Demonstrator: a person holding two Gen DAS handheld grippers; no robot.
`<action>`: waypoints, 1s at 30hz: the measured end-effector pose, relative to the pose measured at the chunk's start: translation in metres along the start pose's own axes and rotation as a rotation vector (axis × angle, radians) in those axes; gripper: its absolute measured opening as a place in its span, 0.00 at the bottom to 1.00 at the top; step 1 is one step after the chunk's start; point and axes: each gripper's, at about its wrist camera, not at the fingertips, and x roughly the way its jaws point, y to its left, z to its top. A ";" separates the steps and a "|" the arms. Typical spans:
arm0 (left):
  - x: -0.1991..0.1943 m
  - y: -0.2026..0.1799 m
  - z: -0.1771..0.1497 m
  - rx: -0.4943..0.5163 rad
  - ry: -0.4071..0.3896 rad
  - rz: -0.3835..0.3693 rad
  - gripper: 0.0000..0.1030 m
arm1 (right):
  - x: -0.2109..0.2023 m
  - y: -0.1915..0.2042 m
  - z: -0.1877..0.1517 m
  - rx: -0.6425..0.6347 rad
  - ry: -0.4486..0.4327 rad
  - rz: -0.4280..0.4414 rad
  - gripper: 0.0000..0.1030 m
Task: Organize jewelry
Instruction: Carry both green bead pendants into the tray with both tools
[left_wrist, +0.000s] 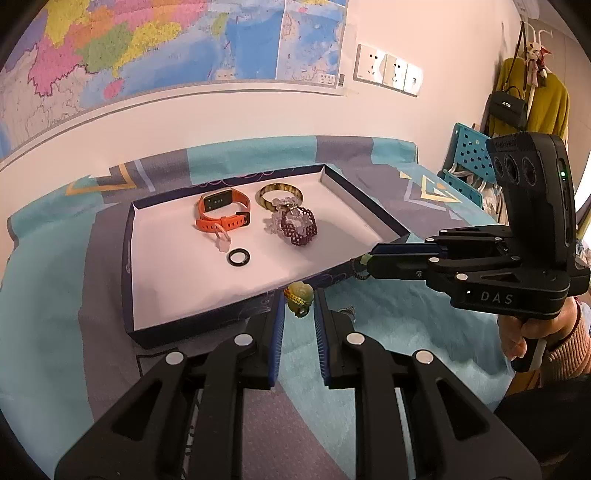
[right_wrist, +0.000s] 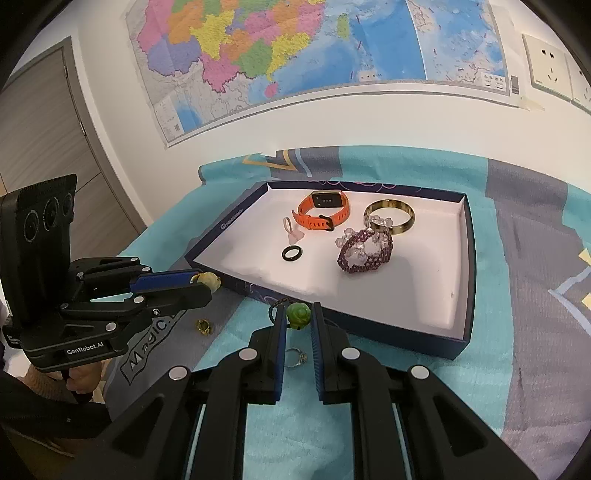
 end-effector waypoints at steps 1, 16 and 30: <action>0.000 0.001 0.001 0.000 -0.002 0.000 0.16 | -0.001 0.000 0.000 0.000 -0.002 0.000 0.11; 0.002 0.006 0.012 -0.009 -0.020 0.013 0.16 | 0.004 -0.005 0.007 -0.003 -0.009 -0.009 0.11; 0.004 0.011 0.016 -0.018 -0.023 0.023 0.16 | 0.007 -0.009 0.013 -0.005 -0.012 -0.016 0.11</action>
